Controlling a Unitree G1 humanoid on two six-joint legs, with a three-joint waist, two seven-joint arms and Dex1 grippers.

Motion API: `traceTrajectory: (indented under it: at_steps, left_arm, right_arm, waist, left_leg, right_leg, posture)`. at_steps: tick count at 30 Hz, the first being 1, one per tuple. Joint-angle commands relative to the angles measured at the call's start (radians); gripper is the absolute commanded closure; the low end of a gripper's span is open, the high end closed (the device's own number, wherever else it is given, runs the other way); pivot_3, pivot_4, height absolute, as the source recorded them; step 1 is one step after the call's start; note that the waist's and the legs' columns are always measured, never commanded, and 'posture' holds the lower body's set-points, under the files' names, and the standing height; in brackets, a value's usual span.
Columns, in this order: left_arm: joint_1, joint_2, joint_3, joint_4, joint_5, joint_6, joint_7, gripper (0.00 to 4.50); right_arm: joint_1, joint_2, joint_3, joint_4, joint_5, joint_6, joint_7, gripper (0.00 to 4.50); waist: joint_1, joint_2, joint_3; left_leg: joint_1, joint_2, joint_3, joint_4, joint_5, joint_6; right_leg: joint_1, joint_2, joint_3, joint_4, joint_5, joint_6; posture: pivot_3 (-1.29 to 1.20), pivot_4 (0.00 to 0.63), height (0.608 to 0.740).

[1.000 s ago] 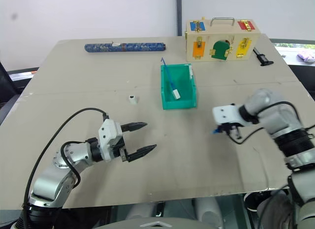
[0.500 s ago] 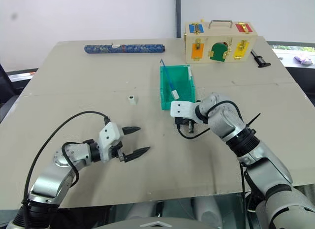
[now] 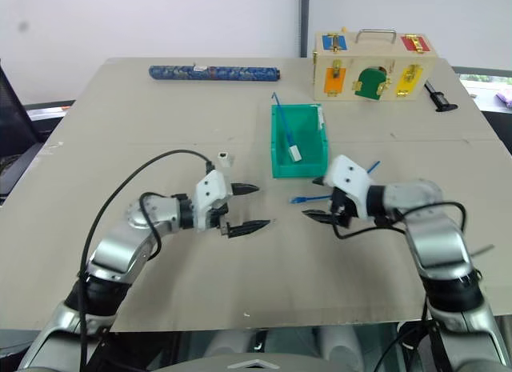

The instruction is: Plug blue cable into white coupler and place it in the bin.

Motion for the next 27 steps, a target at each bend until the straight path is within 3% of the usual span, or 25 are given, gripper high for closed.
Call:
traceTrajectory:
  at_steps: [1,9,12,18,20,25,27]
  left_arm:
    - [-0.074,-0.049,-0.057,0.072,0.059,0.003,0.012,0.00]
    - [-0.201,-0.150,-0.124,0.247,0.140,0.004,0.020,0.00]
    - [-0.231,-0.162,-0.157,0.310,0.179,0.002,0.012,0.87]
    - [-0.238,-0.160,-0.162,0.327,0.195,-0.004,-0.027,3.43]
    - [-0.233,-0.156,-0.163,0.325,0.194,-0.020,-0.048,4.48]
    - [-0.197,-0.151,-0.141,0.262,0.140,-0.054,-0.123,4.48]
    - [-0.169,-0.147,-0.114,0.210,0.095,-0.115,-0.165,4.48]
  right_arm:
    - [0.150,0.003,-0.144,-0.164,0.083,-0.051,-0.060,0.97]
    - [0.530,0.074,-0.331,-0.367,0.194,-0.182,-0.162,0.97]
    - [0.625,0.090,-0.386,-0.391,0.228,-0.226,-0.183,0.75]
    - [0.676,0.061,-0.414,-0.404,0.266,-0.252,-0.230,0.75]
    - [0.670,0.047,-0.409,-0.403,0.274,-0.245,-0.252,0.75]
    - [0.625,0.021,-0.347,-0.411,0.295,-0.154,-0.346,0.75]
    - [0.586,0.038,-0.321,-0.427,0.386,0.017,-0.436,0.75]
  waist:
    - [0.006,0.000,0.000]
    - [-0.015,0.001,0.000]
    - [-0.013,0.001,0.000]
    - [-0.012,0.001,-0.001]
    - [-0.011,0.000,-0.001]
    - [-0.012,0.001,-0.001]
    - [-0.012,0.001,-0.001]
  left_leg:
    - [0.000,0.000,0.001,0.000,0.000,0.000]
    - [0.003,0.001,0.003,0.001,0.000,0.000]
    - [0.004,0.001,0.003,0.001,0.000,0.000]
    - [0.004,0.001,0.003,0.002,0.000,0.000]
    - [0.004,0.001,0.003,0.002,0.000,0.000]
    - [0.004,0.002,0.003,0.002,0.000,0.000]
    - [0.004,0.002,0.003,0.002,0.000,0.000]
  right_leg:
    - [0.000,0.000,0.000,0.000,0.000,0.000]
    - [0.002,0.002,0.002,0.001,0.000,0.001]
    - [0.003,0.002,0.002,0.001,-0.002,0.004]
    - [0.004,0.002,0.002,0.000,-0.002,0.004]
    - [0.004,0.001,0.002,0.000,-0.002,0.003]
    - [0.004,0.001,0.002,0.000,-0.002,0.003]
    - [0.004,0.001,0.002,0.000,-0.001,0.001]
  posture:
    - [0.00,0.150,0.740]
    - [0.00,0.150,0.740]
    - [0.00,0.150,0.740]
    - [0.00,0.150,0.740]
    - [0.00,0.150,0.740]
    - [0.00,0.150,0.740]
    - [0.00,0.150,0.740]
